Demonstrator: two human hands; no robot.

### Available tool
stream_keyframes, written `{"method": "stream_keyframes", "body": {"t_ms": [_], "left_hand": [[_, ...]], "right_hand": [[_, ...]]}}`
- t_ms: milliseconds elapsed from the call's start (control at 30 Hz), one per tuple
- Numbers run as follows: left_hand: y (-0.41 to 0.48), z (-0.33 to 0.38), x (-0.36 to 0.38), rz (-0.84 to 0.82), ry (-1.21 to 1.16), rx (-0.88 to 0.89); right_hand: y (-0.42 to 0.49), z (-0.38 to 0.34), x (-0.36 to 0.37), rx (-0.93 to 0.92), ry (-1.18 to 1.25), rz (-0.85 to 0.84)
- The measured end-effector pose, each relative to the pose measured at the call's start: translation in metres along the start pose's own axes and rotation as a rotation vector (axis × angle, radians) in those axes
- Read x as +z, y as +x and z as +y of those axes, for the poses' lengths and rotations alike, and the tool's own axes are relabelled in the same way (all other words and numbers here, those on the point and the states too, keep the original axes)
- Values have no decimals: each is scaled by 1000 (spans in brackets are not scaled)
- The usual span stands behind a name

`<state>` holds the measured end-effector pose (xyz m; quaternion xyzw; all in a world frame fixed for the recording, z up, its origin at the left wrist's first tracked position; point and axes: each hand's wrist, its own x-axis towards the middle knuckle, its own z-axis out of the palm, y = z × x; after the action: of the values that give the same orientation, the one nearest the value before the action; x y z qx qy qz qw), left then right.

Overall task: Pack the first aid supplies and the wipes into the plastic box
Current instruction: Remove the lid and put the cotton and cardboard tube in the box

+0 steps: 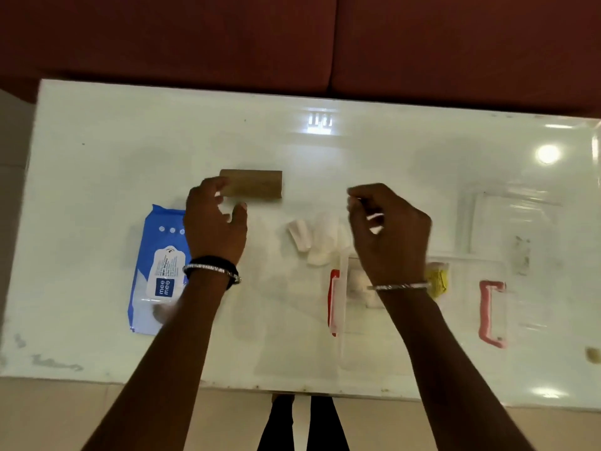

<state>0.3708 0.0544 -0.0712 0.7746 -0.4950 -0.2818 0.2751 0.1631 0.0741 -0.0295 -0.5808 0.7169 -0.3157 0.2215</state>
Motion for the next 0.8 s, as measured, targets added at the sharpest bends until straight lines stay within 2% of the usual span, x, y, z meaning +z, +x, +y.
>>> {"method": "stream_keyframes", "body": {"t_ms": [133,233,400,467,600,800], "left_hand": [[37,-12,4,-192,326,157],[54,-20,8,-313,517,184],[60,-25,7,-292,571,210],[56,-26,6,-295,492,231],[37,-20,2,-347,134,296],[-14,3,-6,-448,-265,185]], "right_hand": [[27,-9,49,-49,-44,-283],[38,-8,78,-27,-136,-485],[44,-8,102,34,-162,-585],[44,-9,102,97,-76,-578],[43,-11,85,237,63,-543],[11,-12,20,546,465,-362]]}}
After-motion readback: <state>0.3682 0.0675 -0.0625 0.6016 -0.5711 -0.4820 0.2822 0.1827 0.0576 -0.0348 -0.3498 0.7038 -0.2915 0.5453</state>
